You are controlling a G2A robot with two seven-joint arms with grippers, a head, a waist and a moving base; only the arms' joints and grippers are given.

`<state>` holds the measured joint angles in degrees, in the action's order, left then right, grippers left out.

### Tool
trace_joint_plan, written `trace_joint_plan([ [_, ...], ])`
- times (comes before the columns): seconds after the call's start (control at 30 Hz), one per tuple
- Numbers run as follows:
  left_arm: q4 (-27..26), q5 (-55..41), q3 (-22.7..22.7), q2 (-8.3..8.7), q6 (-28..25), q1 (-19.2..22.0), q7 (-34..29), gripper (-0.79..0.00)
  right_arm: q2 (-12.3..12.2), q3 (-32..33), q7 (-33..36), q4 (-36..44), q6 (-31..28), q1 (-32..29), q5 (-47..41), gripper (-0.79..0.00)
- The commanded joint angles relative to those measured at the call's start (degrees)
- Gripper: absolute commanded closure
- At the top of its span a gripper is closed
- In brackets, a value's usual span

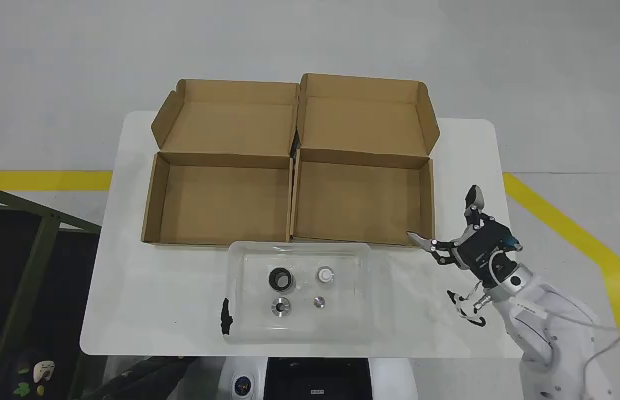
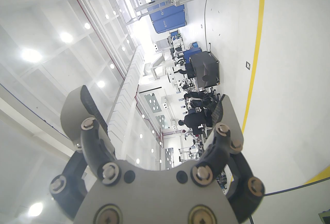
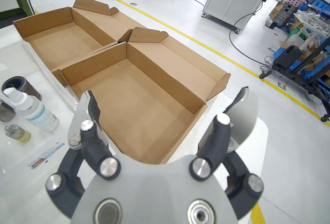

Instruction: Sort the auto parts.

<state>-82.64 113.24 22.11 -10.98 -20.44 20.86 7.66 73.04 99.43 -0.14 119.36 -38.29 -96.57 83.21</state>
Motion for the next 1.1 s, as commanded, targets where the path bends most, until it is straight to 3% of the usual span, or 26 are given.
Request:
trace_joint_plan([
  [0.0, 0.00, 0.00, 0.00, 0.00, 0.00, 0.00, 0.00, -0.785, 0.00, 0.00, 0.00, 0.00, 0.00, 0.00, 0.00, -0.785],
  [0.27, 0.00, 0.00, 0.00, 0.00, 0.00, 0.00, 0.00, -0.785, -0.13, -2.29, 1.14, -0.80, 0.35, 0.25, -2.33, -0.785],
  [1.07, 0.00, 0.00, 0.00, 0.00, 0.00, 0.00, 0.00, -0.785, -1.72, -19.23, 16.82, 0.32, -15.27, 8.71, -7.69, -0.785],
])
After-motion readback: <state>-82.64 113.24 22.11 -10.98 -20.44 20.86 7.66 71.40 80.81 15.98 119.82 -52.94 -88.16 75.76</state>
